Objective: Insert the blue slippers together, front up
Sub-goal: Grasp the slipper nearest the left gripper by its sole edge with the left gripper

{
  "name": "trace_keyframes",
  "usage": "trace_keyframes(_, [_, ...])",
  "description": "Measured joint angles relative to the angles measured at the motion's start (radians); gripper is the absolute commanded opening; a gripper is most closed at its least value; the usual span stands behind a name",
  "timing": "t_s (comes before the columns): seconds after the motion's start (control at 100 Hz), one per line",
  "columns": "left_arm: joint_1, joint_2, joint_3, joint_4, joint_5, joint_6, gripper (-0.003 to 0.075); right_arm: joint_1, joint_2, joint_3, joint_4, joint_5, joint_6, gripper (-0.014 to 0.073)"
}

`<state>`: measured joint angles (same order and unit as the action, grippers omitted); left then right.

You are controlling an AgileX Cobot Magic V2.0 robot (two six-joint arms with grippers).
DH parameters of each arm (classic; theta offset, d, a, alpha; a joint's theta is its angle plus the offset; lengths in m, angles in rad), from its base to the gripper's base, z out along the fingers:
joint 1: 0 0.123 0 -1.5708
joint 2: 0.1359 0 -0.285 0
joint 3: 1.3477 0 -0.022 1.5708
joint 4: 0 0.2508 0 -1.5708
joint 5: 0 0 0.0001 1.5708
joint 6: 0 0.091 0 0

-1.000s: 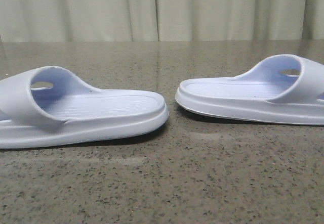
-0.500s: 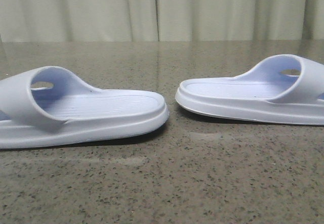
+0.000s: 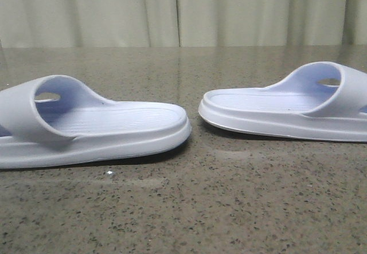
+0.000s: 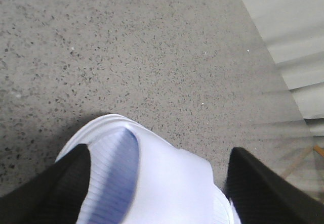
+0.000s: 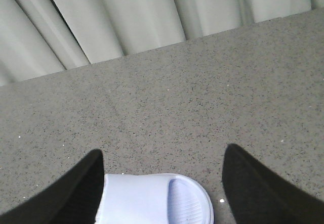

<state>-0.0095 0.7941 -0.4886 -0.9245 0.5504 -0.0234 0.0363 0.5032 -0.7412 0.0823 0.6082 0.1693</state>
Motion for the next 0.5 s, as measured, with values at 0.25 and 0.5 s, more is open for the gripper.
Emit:
trace_keyframes(0.25, [0.0,0.007,0.05,-0.016,-0.029,0.0,0.0496,0.0,0.0,0.0,0.0,0.0,0.0,0.0432])
trace_keyframes(0.5, [0.0,0.035,0.064,-0.018,-0.033,0.0,0.0475,0.0,0.0,0.0,0.0,-0.006,0.0,0.0432])
